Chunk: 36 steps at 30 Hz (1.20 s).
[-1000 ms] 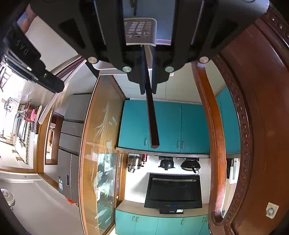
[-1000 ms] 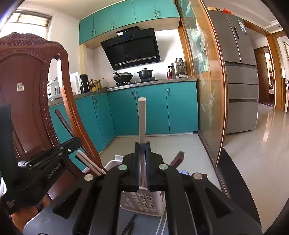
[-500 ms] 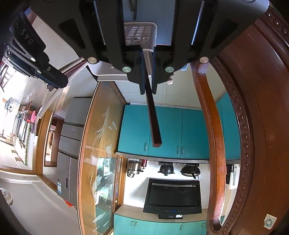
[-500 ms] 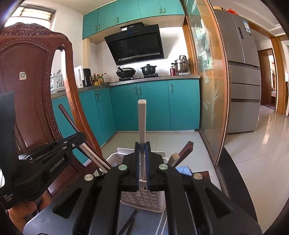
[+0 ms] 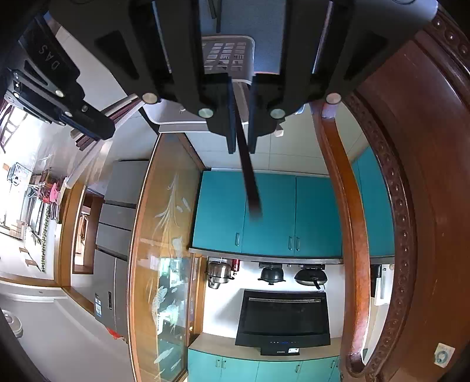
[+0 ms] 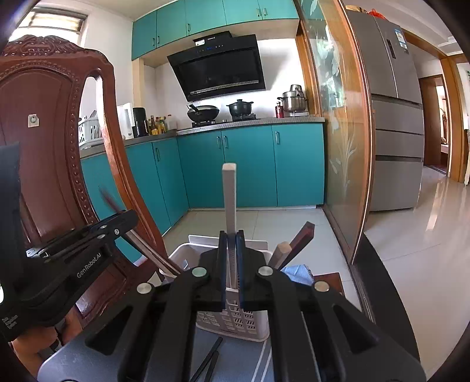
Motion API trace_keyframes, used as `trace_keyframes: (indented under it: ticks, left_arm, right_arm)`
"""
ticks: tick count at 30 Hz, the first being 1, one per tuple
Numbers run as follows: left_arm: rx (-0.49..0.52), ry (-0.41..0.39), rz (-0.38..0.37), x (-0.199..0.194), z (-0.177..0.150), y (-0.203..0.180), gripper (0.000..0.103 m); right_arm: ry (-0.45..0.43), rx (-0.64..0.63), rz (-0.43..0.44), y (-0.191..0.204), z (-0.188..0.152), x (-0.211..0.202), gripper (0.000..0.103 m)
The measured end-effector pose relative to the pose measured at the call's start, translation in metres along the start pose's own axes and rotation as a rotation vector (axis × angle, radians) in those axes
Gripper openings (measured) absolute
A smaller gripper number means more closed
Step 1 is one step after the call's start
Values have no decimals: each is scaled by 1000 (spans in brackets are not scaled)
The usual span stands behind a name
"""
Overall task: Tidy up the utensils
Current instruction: 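Lower both chopsticks into the holder and open both tools, then lower the right tool to the cloth and close it on a black chopstick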
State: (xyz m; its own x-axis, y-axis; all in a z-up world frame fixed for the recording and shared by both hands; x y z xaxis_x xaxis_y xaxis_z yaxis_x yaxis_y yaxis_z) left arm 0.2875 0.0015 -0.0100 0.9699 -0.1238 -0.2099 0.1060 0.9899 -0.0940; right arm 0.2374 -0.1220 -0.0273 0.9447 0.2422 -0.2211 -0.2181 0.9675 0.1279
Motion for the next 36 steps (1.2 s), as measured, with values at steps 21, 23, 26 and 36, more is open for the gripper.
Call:
trace_keyframes:
  ticks: [21, 23, 26, 36]
  left_arm:
    - [-25, -110, 49, -41, -2, 14, 33]
    - [-30, -108, 68, -47, -7, 20, 33]
    - [-40, -60, 80, -49, -21, 29, 35]
    - [-9, 68, 103, -38, -54, 37, 40]
  right_arm:
    - [-134, -22, 95, 19, 10, -64, 41]
    - [-112, -48, 123, 26, -2, -68, 41]
    - [-3, -96, 135, 33, -45, -57, 41]
    - [668, 43, 85, 16, -195, 30, 41]
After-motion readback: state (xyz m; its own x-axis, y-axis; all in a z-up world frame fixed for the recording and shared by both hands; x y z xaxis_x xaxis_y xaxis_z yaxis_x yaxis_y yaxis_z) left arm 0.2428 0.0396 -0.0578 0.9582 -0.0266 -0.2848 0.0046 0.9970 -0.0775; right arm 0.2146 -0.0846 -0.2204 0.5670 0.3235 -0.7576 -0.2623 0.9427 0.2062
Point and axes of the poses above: each gripper's, at about its wrist camera, not at the fingertips, and x roughly the way its jaws point, y to its left, z to its top, the point moved 5 cm from there along x, roughly the way its jaws point, and after that the axes turned 6 degrees about -y, right-handed, at the moved point
